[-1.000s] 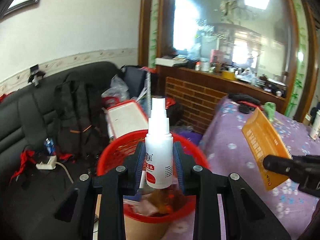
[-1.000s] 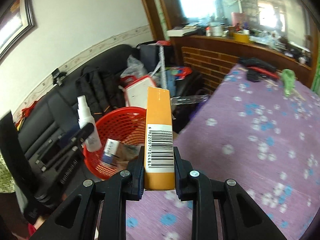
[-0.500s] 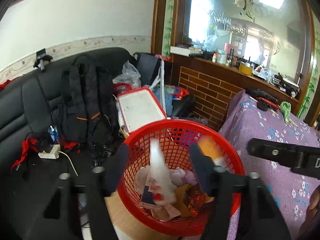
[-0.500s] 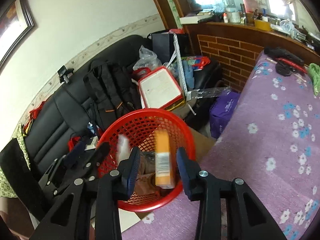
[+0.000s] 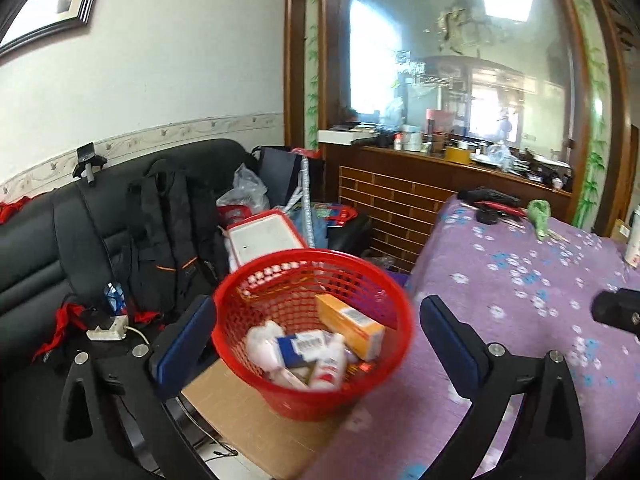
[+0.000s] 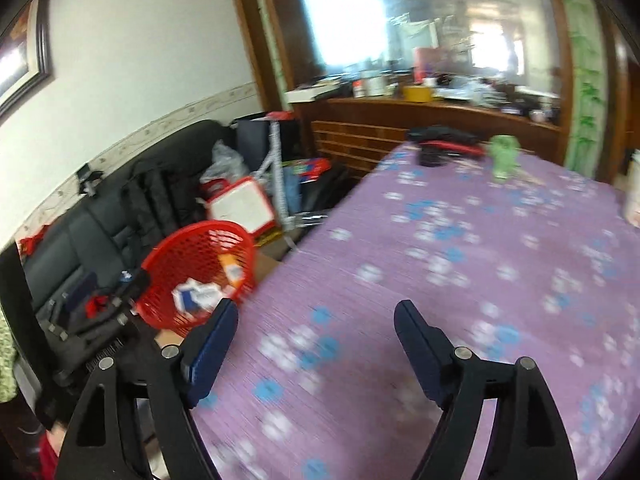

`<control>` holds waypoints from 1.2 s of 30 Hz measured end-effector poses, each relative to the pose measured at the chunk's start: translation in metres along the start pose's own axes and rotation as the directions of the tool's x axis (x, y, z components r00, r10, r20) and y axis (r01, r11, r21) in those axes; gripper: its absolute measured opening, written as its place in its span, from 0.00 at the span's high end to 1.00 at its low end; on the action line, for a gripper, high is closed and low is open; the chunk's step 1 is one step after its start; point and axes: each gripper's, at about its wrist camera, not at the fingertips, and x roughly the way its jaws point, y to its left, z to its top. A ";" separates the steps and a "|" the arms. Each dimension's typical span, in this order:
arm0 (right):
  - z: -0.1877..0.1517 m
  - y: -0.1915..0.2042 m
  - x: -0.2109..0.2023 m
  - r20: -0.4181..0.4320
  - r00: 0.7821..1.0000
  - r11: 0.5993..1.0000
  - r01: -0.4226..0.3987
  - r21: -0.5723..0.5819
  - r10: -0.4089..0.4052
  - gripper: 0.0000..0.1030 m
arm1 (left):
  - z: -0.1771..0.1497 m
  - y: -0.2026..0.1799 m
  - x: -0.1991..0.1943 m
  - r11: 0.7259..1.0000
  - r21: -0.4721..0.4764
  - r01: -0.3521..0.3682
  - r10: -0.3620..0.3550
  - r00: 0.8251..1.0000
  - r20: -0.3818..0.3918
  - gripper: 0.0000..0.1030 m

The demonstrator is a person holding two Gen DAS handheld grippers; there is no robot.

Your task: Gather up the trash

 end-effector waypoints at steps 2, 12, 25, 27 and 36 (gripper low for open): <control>-0.013 -0.012 -0.019 0.016 0.999 0.999 0.037 0.002 -0.037 0.16 | -0.003 -0.011 -0.009 1.000 0.010 0.011 -0.011 1.000 -0.003 0.02; -0.070 -0.058 -0.109 0.136 0.981 0.989 0.133 0.068 -0.141 0.10 | -0.019 -0.061 -0.076 0.996 0.080 0.040 -0.044 0.998 0.044 0.00; -0.102 -0.048 -0.163 0.212 0.955 0.977 0.188 0.100 -0.205 0.06 | -0.038 -0.079 -0.123 0.985 0.170 0.035 -0.041 0.999 0.032 0.00; -0.102 -0.047 -0.161 0.207 0.956 0.976 0.194 0.096 -0.210 0.06 | -0.042 -0.080 -0.120 0.984 0.179 0.022 -0.027 0.999 0.027 0.00; -0.101 -0.042 -0.132 0.149 0.967 0.977 0.193 0.088 -0.205 0.06 | -0.052 -0.069 -0.099 0.982 0.174 -0.071 0.072 0.997 -0.003 0.00</control>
